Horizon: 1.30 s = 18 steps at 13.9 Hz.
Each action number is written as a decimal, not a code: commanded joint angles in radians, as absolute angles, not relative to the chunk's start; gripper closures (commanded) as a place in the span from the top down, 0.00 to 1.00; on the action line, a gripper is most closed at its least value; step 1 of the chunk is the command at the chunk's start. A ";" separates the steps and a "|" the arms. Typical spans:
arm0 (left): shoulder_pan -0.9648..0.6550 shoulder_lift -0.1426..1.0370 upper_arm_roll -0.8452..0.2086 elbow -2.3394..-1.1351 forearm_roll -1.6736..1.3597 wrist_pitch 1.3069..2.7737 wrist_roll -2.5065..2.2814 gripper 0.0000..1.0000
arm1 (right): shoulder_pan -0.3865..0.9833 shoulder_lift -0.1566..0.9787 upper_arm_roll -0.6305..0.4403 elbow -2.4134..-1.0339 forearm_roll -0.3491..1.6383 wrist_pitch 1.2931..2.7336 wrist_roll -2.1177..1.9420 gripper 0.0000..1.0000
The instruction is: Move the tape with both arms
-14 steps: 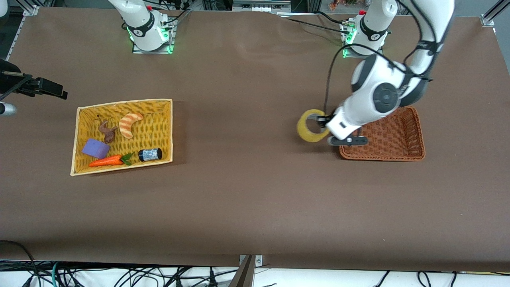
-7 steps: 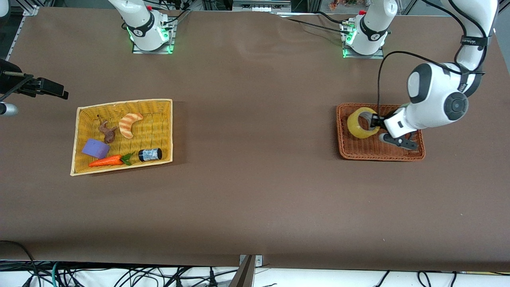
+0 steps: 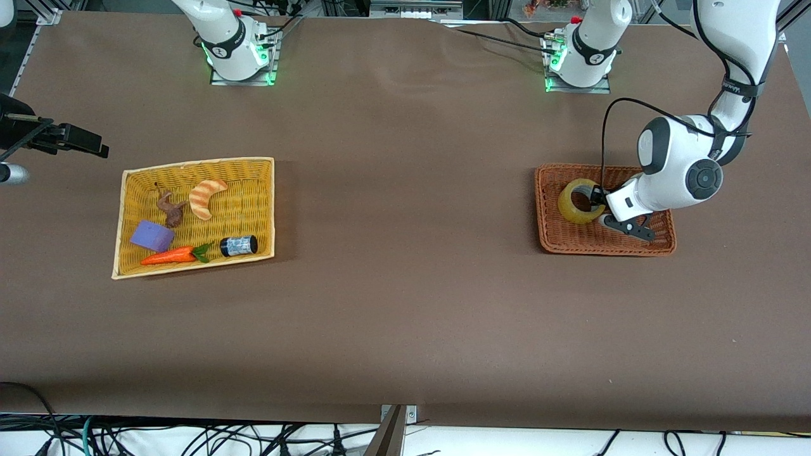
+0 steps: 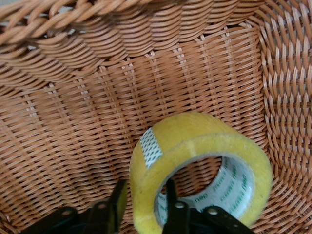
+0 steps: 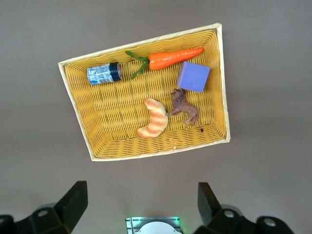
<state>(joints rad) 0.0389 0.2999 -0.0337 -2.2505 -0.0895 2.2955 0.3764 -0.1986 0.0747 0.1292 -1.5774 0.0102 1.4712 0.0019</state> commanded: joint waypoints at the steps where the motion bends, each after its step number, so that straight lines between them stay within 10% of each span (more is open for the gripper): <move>1: 0.035 0.229 -0.032 -2.252 -0.069 2.275 0.374 1.00 | -0.195 0.084 0.123 -1.555 0.028 1.465 -0.008 1.00; 7: 0.023 0.065 -0.035 -2.192 -0.068 2.181 0.382 1.00 | -0.195 0.084 0.123 -1.555 0.028 1.465 -0.008 1.00; 18: 0.018 0.052 -0.129 -1.573 0.038 1.511 0.221 1.00 | -0.195 0.084 0.123 -1.555 0.028 1.465 -0.008 1.00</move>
<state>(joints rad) 0.0212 0.0327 -0.0989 -1.6515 -0.0121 1.5703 0.2712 -0.1983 0.0752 0.1292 -1.5771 0.0106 1.4713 0.0018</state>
